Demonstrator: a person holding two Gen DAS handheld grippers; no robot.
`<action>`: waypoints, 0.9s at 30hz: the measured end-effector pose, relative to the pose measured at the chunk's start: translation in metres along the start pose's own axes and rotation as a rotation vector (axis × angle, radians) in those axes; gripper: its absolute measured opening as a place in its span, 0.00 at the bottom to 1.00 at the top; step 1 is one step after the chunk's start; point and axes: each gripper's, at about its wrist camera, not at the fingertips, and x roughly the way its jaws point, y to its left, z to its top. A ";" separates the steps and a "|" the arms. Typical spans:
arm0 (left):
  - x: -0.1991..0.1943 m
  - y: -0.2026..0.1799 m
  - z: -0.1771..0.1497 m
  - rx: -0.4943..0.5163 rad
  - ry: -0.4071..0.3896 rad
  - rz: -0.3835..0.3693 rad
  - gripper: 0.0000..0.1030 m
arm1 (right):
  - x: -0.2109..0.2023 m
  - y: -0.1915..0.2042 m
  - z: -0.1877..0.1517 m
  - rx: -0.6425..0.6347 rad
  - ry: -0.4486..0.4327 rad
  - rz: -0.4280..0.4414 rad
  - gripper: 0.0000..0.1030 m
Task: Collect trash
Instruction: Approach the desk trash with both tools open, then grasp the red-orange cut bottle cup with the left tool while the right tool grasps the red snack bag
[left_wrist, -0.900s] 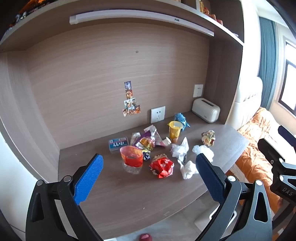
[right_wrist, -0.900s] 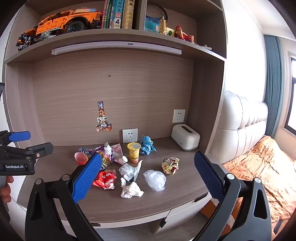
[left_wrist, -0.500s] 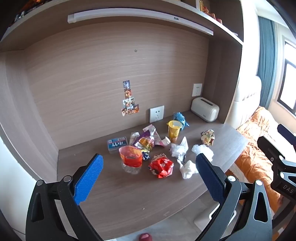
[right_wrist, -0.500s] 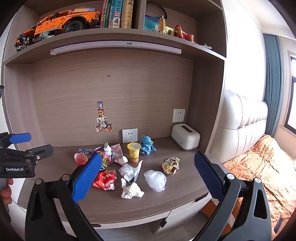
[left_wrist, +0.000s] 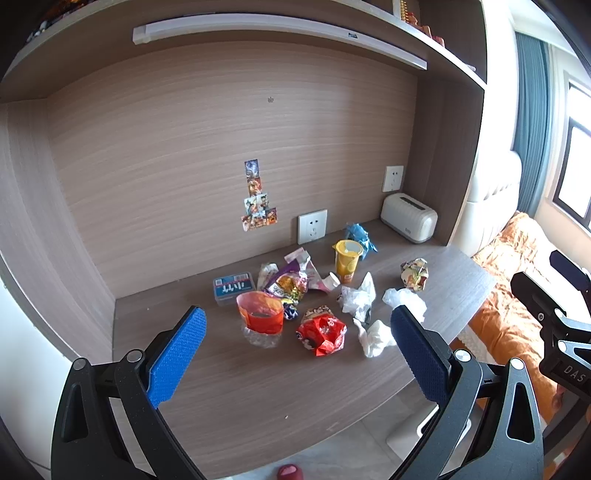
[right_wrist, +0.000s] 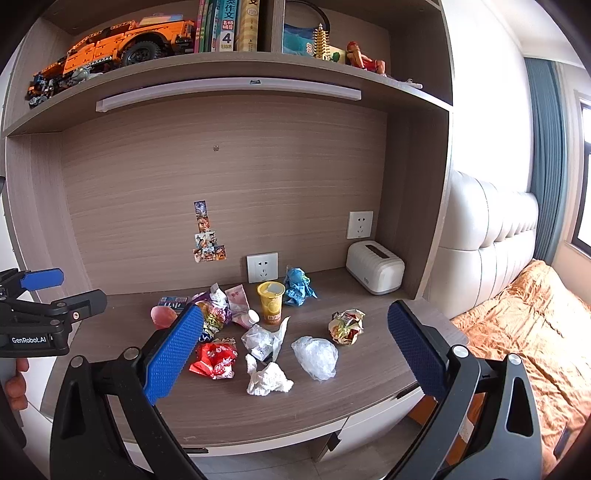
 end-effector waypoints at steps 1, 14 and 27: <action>0.000 0.000 0.000 0.000 0.001 0.001 0.95 | 0.001 0.000 0.000 -0.002 0.002 -0.001 0.97; 0.005 0.000 -0.001 -0.003 0.014 -0.002 0.95 | 0.008 0.003 -0.001 -0.012 0.015 -0.009 0.97; 0.035 0.015 -0.008 0.015 0.010 -0.003 0.95 | 0.041 0.018 -0.016 -0.013 0.076 -0.001 0.97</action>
